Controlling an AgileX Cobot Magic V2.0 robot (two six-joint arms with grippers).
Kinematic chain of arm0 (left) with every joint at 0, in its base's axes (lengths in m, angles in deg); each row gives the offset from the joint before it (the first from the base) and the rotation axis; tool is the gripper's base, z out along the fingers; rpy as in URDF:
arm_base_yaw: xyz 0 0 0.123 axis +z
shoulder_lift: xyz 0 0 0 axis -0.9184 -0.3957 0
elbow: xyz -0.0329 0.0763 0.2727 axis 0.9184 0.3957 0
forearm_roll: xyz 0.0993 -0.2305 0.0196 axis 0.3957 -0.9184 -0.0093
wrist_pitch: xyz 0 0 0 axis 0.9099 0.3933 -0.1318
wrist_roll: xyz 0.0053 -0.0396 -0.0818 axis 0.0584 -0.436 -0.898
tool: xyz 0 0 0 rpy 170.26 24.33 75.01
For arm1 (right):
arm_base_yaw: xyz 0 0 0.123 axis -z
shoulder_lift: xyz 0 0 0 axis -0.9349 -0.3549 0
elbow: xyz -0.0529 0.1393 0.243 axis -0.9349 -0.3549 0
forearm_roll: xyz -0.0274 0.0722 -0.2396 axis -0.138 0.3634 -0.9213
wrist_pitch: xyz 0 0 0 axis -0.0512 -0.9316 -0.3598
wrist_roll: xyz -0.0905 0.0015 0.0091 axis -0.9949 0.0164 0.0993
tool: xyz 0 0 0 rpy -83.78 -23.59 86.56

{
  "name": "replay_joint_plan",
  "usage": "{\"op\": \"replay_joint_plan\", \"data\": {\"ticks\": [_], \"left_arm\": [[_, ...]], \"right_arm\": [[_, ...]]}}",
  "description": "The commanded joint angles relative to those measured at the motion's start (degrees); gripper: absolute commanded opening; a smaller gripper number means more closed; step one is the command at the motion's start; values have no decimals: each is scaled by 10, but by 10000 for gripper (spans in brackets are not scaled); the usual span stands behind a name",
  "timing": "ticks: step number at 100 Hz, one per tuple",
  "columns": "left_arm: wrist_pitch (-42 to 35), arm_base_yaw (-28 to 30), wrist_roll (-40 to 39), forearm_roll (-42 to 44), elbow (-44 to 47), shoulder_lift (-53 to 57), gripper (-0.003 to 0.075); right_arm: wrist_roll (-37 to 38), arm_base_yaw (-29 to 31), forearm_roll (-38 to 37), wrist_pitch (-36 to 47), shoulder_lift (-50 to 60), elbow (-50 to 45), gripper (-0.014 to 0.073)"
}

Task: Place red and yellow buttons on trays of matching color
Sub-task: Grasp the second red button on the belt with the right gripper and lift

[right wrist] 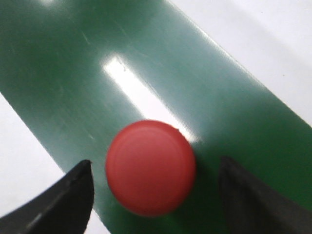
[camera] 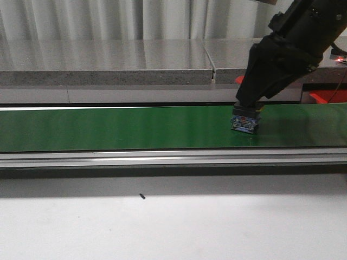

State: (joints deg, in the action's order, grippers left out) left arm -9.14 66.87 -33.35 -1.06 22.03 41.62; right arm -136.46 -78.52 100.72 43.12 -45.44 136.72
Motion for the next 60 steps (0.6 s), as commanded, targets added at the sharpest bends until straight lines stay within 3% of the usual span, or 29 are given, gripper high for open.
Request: {"op": "replay_joint_plan", "data": {"ticks": [1, 22, 26, 38, 60], "left_arm": [[-35, -5, 0, -9, -15, -5, -20], [-35, -5, 0, -9, -15, -5, -20], [-35, -5, 0, -9, -15, -5, -20], [-35, -5, 0, -9, -15, -5, -20], [-35, -5, 0, -9, -15, -5, -20]], "right_arm": [[-23, -1, 41, 24, 21, 13, 486], [-23, 0, 44, 39, 21, 13, 129], [-23, 0, 44, 39, 21, 13, 93], [-23, 2, 44, 40, 24, 13, 18], [-18, 46, 44, 44, 59, 13, -1]]}}
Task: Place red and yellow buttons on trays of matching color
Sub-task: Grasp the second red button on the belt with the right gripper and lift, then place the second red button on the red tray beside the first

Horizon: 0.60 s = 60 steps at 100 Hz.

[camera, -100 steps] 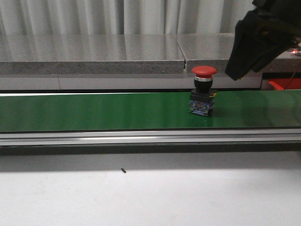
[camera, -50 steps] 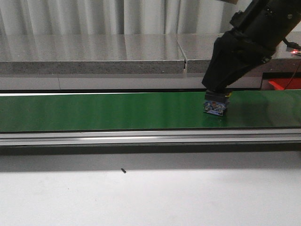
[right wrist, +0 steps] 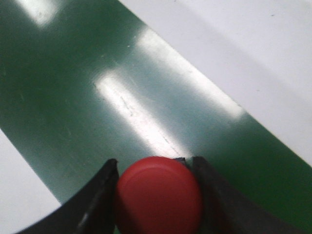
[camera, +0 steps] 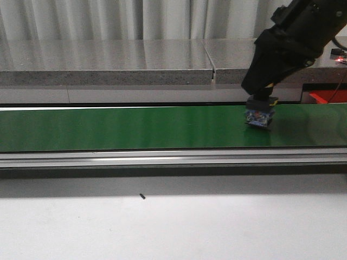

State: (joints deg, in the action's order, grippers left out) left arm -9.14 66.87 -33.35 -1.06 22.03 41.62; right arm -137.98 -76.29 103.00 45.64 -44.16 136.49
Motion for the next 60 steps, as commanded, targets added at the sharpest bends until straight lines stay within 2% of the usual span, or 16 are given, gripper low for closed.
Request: {"op": "replay_joint_plan", "data": {"ticks": [1, 44, 60], "left_arm": [[-35, -5, 0, -9, -15, -5, -20], [-35, -5, 0, -9, -15, -5, -20], [-35, -5, 0, -9, -15, -5, -20]], "right_arm": [[-3, 26, 21, 20, 48, 15, -1], [2, 217, 33, 30, 83, 15, -1], [12, 289, 75, 59, 83, 15, -1]]}}
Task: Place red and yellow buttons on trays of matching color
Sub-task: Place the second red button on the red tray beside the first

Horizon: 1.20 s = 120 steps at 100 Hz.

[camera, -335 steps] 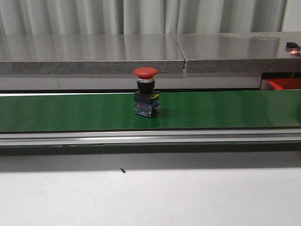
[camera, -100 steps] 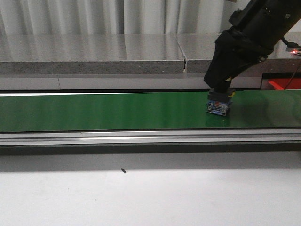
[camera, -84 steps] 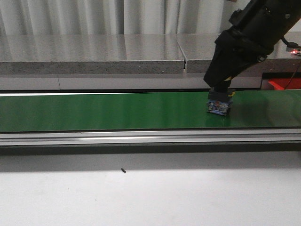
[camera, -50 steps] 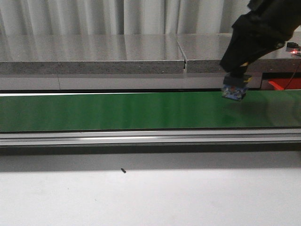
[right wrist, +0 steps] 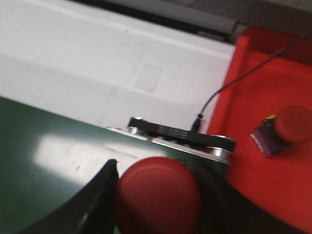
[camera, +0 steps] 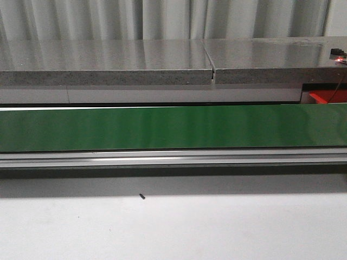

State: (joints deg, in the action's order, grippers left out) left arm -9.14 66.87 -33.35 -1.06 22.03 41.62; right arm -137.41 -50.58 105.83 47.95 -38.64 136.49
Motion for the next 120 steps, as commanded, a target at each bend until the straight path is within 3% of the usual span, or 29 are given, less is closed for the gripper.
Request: {"op": "replay_joint_plan", "data": {"ticks": [1, 26, 43, 120], "left_arm": [[-35, -5, 0, -9, -15, -5, -20], [-35, -5, 0, -9, -15, -5, -20], [-35, -5, 0, -9, -15, -5, -20], [-35, -5, 0, -9, -15, -5, -20]], "right_arm": [[7, 38, 51, 39, 27, 15, -1], [10, 86, 66, 86, 16, 15, -4], [10, 86, 68, 95, -17, 15, -97], [10, 87, 92, 160, -136, 15, -91]]}}
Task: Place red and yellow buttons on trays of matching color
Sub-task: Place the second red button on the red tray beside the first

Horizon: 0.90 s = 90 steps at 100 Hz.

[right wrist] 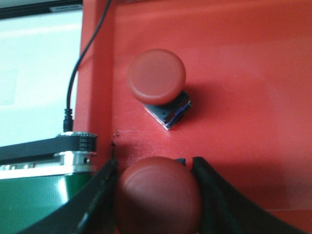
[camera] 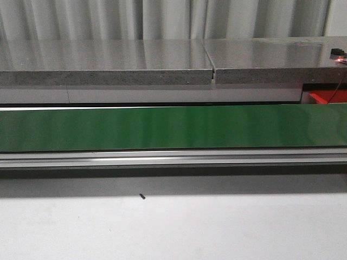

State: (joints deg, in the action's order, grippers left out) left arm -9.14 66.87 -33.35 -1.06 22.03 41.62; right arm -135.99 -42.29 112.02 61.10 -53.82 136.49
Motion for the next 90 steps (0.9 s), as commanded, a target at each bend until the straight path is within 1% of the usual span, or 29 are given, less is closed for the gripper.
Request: {"op": "replay_joint_plan", "data": {"ticks": [1, 18, 40, 48, 55, 62, 74, 79, 84, 90], "left_arm": [[-35, -5, 0, -9, -15, -5, -20], [-35, -5, 0, -9, -15, -5, -20], [-35, -5, 0, -9, -15, -5, -20], [-35, -5, 0, -9, -15, -5, -20], [-35, -5, 0, -9, -15, -5, -20], [-35, -5, 0, -9, -15, -5, -20], [-35, -5, 0, -9, -15, -5, -20], [-35, -5, 0, -9, -15, -5, -20], [-35, -5, 0, -9, -15, -5, -20], [-35, -5, 0, -9, -15, -5, -20]], "right_arm": [[-4, 4, 32, 30, 15, 15, -91], [-4, 4, 66, 55, -12, 15, -91], [-4, 4, 66, 61, -28, 15, -91], [-4, 4, 66, 56, -31, 15, -77], [-10, 4, 66, 48, -32, 15, -6], [-15, 4, 66, 44, -32, 15, 118], [-15, 4, 66, 37, -31, 15, 407], [-15, 4, 66, 34, -29, 15, 495], [-15, 4, 66, 33, -26, 15, 548], [-15, 4, 66, 32, -23, 15, 561]]}}
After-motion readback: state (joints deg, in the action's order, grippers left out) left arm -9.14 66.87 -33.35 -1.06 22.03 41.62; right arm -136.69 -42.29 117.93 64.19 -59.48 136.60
